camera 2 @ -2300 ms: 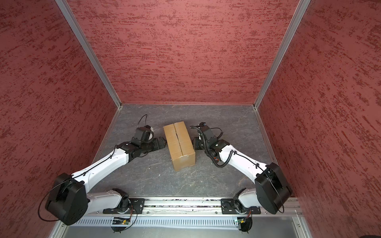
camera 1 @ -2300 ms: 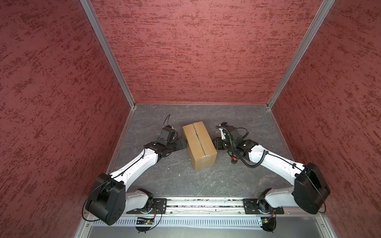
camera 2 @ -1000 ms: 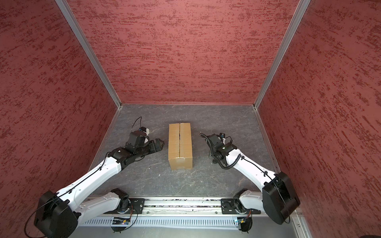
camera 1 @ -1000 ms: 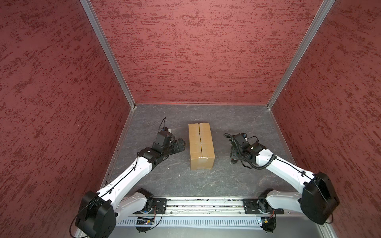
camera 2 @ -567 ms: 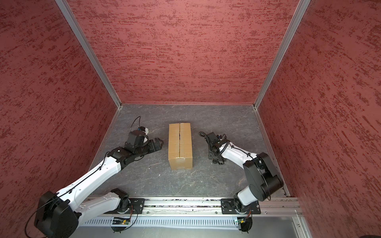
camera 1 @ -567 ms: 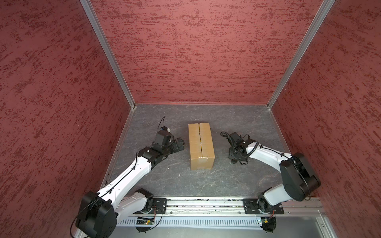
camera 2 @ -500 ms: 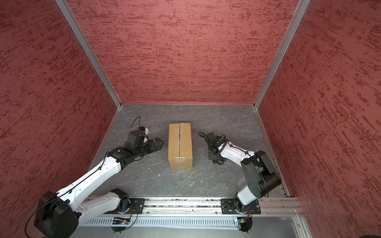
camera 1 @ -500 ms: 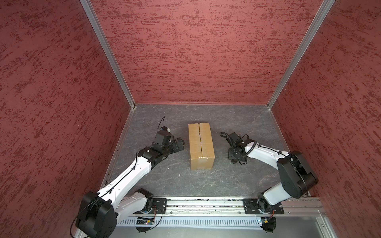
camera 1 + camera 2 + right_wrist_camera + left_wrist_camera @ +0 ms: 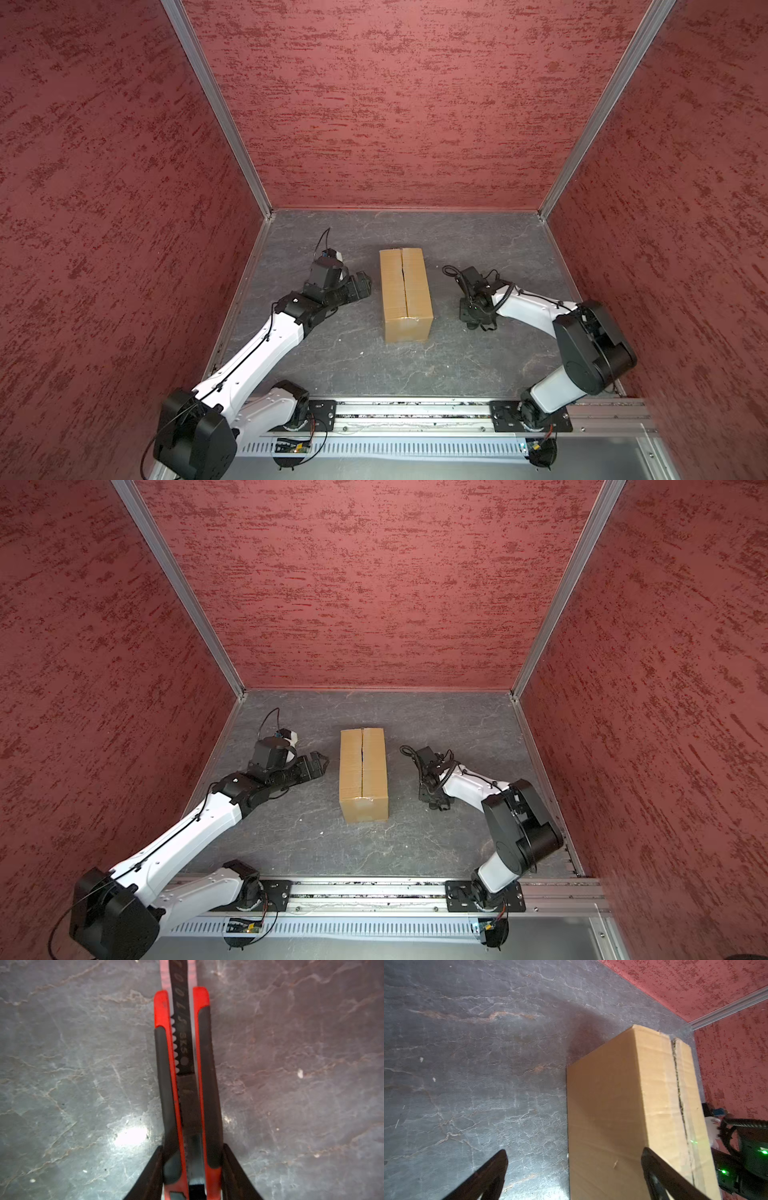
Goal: Unpack the express box
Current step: 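Close the right gripper on the red knife handle, then lift the knife with the right gripper toward the left gripper above the box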
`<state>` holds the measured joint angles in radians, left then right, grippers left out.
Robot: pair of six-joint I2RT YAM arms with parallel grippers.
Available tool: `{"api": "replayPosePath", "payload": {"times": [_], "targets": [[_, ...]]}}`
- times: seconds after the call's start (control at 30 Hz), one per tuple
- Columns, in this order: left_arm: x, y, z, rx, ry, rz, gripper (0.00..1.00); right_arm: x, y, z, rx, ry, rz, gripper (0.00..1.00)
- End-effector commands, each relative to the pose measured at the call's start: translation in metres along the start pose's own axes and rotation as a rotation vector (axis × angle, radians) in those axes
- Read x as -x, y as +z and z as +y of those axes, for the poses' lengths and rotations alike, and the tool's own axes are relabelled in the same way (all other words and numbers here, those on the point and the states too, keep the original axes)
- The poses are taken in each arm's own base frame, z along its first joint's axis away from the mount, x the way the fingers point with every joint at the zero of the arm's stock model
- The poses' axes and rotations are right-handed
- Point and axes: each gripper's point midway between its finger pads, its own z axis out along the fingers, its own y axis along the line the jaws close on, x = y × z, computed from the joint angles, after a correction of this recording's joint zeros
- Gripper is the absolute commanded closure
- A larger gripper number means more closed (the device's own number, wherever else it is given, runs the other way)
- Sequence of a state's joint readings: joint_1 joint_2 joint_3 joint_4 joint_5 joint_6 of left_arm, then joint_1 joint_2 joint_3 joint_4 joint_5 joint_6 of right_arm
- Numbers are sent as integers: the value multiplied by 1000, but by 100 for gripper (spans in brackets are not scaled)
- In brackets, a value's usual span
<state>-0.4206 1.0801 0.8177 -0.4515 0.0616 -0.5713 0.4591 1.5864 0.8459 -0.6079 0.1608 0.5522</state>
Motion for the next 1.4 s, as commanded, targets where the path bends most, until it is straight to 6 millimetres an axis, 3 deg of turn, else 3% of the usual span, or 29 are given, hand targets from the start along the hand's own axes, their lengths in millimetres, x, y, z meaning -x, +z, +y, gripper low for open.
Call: {"api": "replayPosePath", "payload": {"times": [0.0,0.27,0.47,0.63,0.93,1.37], "targets": [[10,-6,-24,-85,43,16,0,10,-17,3,34,-2,-36,89],[6,1,-75,-219,98,117,0,32,-81,7,114,-33,-155,94],[-5,12,-129,-344,141,162,0,41,-135,22,206,-91,-254,95],[-12,27,-163,-399,162,169,0,39,-163,38,248,-138,-290,96],[-16,48,-209,-473,174,150,0,36,-191,74,333,-202,-325,97],[-19,66,-233,-520,147,156,13,34,-209,94,390,-241,-358,97]]}}
